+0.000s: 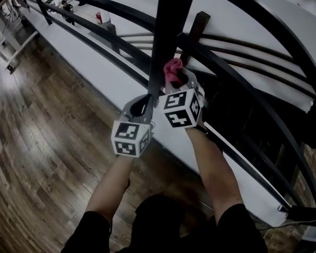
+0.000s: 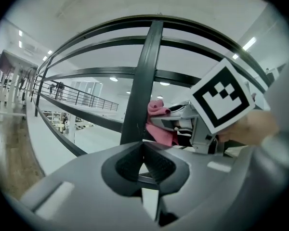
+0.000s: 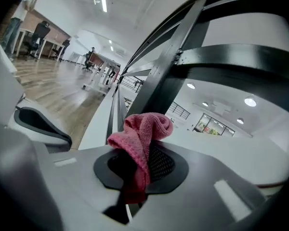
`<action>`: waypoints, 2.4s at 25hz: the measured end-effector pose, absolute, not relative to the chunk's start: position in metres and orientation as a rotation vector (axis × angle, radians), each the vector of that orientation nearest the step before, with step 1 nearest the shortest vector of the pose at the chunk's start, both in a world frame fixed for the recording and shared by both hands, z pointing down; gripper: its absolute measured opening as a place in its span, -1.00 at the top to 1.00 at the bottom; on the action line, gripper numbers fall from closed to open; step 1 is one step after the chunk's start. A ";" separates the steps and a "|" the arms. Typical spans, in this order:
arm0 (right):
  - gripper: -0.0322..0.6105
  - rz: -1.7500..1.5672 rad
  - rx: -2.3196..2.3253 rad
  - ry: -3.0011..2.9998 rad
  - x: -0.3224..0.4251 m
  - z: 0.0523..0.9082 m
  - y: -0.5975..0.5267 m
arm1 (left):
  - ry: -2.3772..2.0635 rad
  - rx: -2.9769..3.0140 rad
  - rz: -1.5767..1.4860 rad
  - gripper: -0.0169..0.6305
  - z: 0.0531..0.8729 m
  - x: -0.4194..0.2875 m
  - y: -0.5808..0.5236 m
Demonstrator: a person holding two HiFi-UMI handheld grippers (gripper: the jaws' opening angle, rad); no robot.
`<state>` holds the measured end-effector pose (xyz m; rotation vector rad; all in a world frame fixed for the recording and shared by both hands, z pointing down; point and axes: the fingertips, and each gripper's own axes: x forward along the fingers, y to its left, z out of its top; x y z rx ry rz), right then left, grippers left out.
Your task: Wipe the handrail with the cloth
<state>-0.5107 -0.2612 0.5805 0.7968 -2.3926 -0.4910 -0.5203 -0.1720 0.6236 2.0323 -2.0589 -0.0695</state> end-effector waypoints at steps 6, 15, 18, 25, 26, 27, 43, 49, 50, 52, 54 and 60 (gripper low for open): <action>0.76 -0.544 0.791 -2.344 -0.510 0.583 -0.261 | -2.144 1.977 -0.093 0.95 0.633 -0.539 -0.171; 0.76 -0.463 0.735 -2.357 -0.505 0.584 -0.266 | -2.193 1.953 -0.153 0.95 0.628 -0.536 -0.172; 0.76 -0.480 0.723 -2.347 -0.505 0.584 -0.267 | -2.181 1.945 -0.135 0.95 0.635 -0.529 -0.173; 0.76 -0.403 0.761 -2.381 -0.482 0.581 -0.272 | -2.185 1.936 -0.108 0.95 0.639 -0.518 -0.173; 0.76 -0.399 0.762 -2.378 -0.478 0.582 -0.272 | -2.182 1.935 -0.104 0.95 0.641 -0.516 -0.172; 0.76 -0.396 0.761 -2.374 -0.474 0.584 -0.270 | -2.176 1.934 -0.102 0.95 0.644 -0.514 -0.171; 0.76 -0.426 0.817 -2.311 -0.393 0.582 -0.260 | -2.093 2.050 -0.098 0.95 0.628 -0.449 -0.186; 0.75 -0.425 0.847 -2.295 -0.366 0.582 -0.261 | -2.068 2.110 -0.088 0.95 0.618 -0.423 -0.192; 0.75 -0.425 0.852 -2.293 -0.361 0.582 -0.260 | -2.064 2.115 -0.083 0.95 0.618 -0.419 -0.193; 0.75 -0.421 0.858 -2.289 -0.352 0.583 -0.259 | -2.053 2.121 -0.072 0.95 0.620 -0.412 -0.193; 0.75 -0.426 0.860 -2.283 -0.344 0.583 -0.259 | -2.042 2.129 -0.063 0.95 0.622 -0.406 -0.194; 0.76 -0.431 0.891 -2.274 -0.314 0.584 -0.254 | -2.004 2.183 -0.027 0.95 0.623 -0.378 -0.197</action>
